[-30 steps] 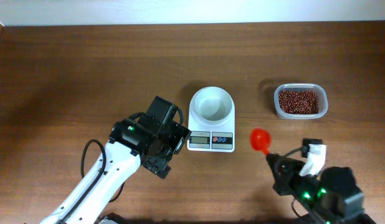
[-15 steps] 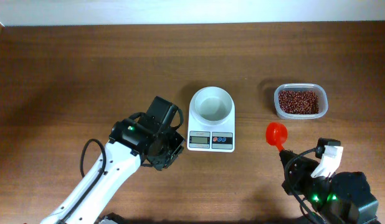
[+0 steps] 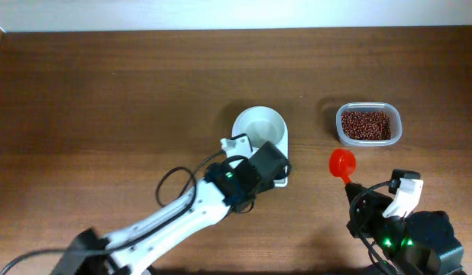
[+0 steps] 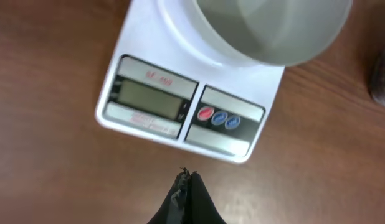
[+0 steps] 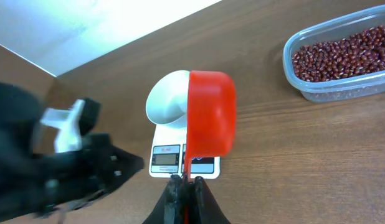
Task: Scoop and weigh 50g on scale
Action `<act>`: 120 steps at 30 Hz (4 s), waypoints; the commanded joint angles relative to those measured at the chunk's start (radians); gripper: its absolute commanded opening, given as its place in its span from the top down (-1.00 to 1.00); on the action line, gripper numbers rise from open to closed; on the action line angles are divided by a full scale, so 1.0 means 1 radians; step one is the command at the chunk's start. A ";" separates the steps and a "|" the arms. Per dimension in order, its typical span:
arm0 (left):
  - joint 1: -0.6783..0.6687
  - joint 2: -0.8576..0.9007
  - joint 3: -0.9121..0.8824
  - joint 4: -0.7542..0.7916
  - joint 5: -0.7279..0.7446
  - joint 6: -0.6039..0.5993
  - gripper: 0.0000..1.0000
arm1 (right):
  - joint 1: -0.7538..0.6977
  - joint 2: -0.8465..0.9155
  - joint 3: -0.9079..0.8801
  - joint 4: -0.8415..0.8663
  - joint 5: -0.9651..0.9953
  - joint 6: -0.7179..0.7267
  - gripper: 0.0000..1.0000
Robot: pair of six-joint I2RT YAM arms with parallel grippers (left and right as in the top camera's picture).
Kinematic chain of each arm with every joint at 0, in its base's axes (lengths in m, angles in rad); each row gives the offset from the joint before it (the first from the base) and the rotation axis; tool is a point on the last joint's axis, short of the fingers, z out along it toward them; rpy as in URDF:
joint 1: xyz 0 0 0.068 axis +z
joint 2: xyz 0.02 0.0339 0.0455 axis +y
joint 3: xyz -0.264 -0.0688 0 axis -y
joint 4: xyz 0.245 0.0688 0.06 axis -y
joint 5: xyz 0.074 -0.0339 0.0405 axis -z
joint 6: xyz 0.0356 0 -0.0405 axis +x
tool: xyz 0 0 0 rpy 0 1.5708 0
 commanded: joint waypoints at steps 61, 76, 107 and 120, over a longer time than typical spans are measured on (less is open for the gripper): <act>-0.003 0.315 0.006 0.281 -0.023 0.123 1.00 | -0.007 -0.004 0.020 0.003 0.030 -0.014 0.92; -0.003 -0.266 0.005 -0.304 -0.154 0.645 -0.98 | -0.007 0.071 0.020 0.172 0.158 -0.014 0.92; 0.549 -0.368 0.232 -0.531 0.505 1.698 -0.98 | -0.007 0.230 0.165 0.010 -0.013 -0.041 0.92; 0.550 -0.368 0.232 -0.529 0.468 1.699 -0.98 | -0.007 0.230 0.165 -0.002 -0.014 -0.040 0.92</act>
